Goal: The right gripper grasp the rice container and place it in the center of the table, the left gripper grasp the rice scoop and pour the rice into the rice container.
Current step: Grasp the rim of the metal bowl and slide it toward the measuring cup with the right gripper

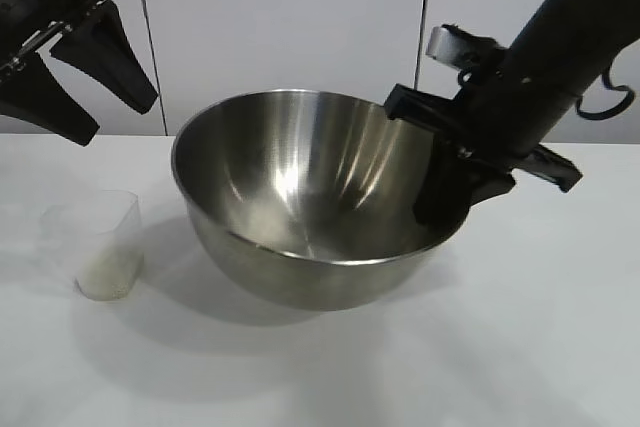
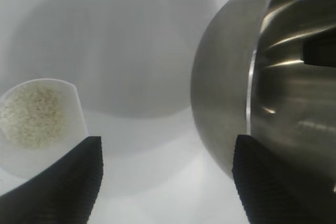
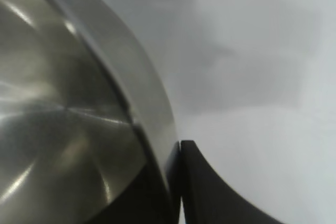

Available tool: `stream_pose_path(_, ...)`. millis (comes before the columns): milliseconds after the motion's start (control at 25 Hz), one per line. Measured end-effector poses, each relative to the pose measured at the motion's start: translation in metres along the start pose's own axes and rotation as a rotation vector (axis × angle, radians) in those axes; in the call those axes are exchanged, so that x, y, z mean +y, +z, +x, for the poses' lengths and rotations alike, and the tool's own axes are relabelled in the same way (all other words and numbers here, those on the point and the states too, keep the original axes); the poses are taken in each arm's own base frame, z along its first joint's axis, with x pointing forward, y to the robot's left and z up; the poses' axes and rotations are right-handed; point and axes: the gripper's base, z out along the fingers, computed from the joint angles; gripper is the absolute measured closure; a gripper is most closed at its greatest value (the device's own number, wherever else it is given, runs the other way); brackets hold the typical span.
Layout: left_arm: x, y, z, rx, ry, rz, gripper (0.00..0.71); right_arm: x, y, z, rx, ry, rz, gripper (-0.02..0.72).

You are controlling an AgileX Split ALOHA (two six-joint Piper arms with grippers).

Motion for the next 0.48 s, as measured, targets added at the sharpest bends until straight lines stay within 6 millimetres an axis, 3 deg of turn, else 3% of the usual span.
stream_pose_path(280,0.0,0.0,0.0,0.0,0.0,0.0,0.203,0.009,0.041,0.004,0.008,0.004,0.023,0.685)
stream_pose_path(480,0.0,0.0,0.0,-0.001,0.0,0.0,0.203,0.007,0.046,0.003,0.007,0.022,0.025,0.683)
